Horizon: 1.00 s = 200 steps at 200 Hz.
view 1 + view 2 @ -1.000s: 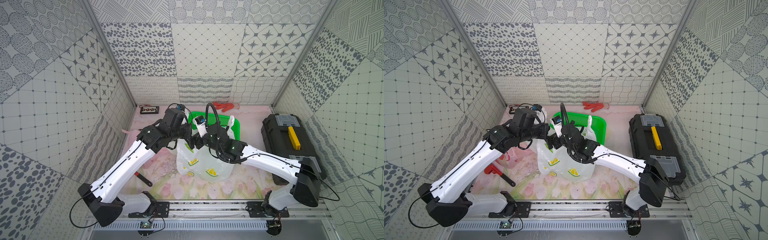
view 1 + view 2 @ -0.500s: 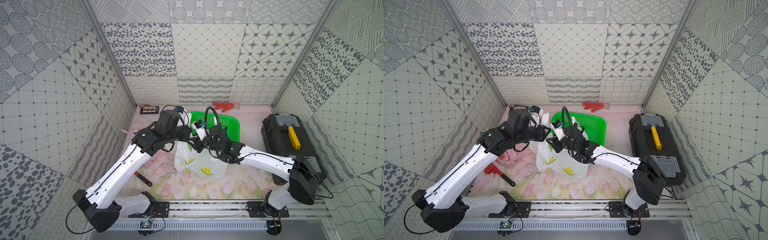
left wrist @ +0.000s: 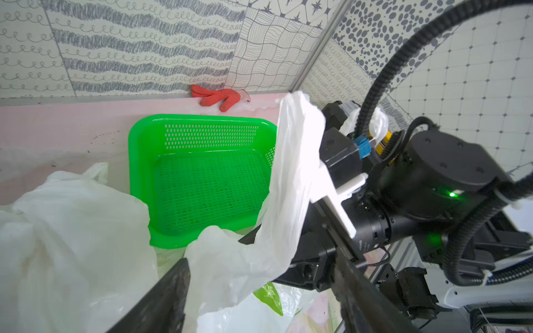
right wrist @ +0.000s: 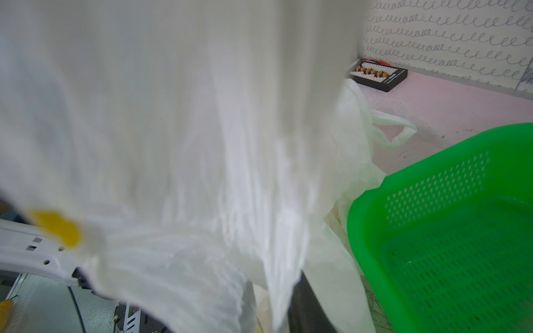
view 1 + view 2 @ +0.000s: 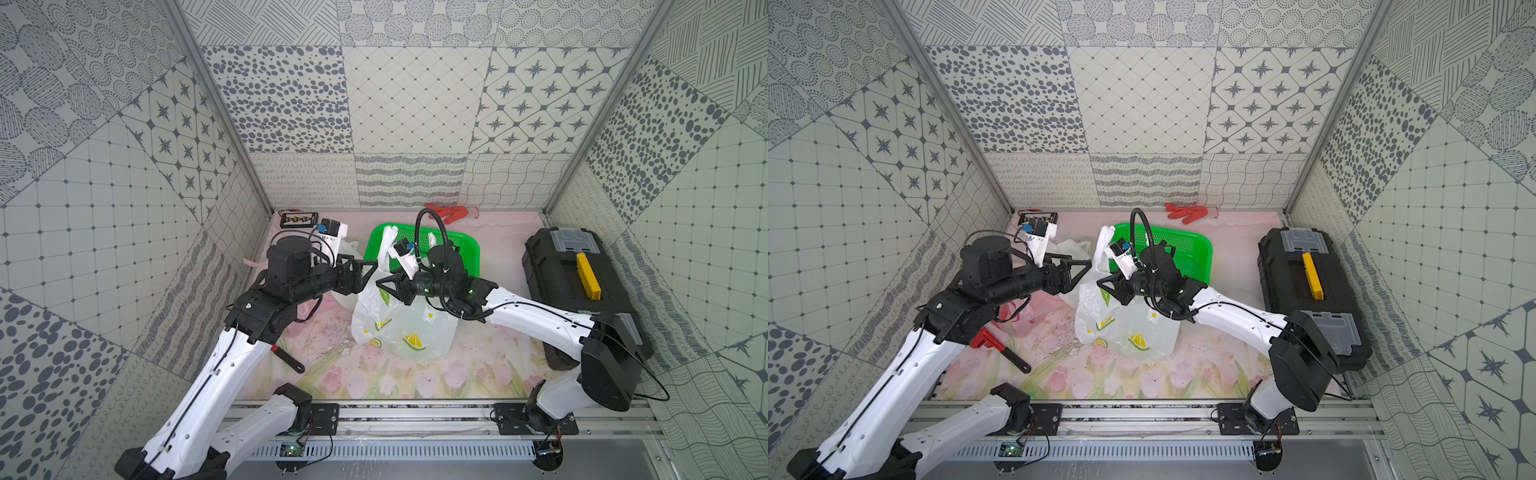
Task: Place the pears into plastic bags & tie knots
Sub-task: Tie the plastic bag at the center of the board.
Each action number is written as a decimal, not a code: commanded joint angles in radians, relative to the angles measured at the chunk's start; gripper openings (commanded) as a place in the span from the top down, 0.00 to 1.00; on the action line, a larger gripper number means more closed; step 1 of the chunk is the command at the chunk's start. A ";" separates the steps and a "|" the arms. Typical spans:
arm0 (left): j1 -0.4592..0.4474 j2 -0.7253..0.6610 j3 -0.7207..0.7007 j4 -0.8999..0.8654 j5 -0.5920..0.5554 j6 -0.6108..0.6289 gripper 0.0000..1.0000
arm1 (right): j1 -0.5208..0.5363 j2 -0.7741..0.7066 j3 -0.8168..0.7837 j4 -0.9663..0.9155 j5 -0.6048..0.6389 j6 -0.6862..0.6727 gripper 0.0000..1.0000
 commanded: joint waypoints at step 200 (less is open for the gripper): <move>0.071 0.136 -0.209 0.545 0.473 -0.103 0.99 | -0.042 -0.071 -0.051 0.130 -0.177 0.135 0.49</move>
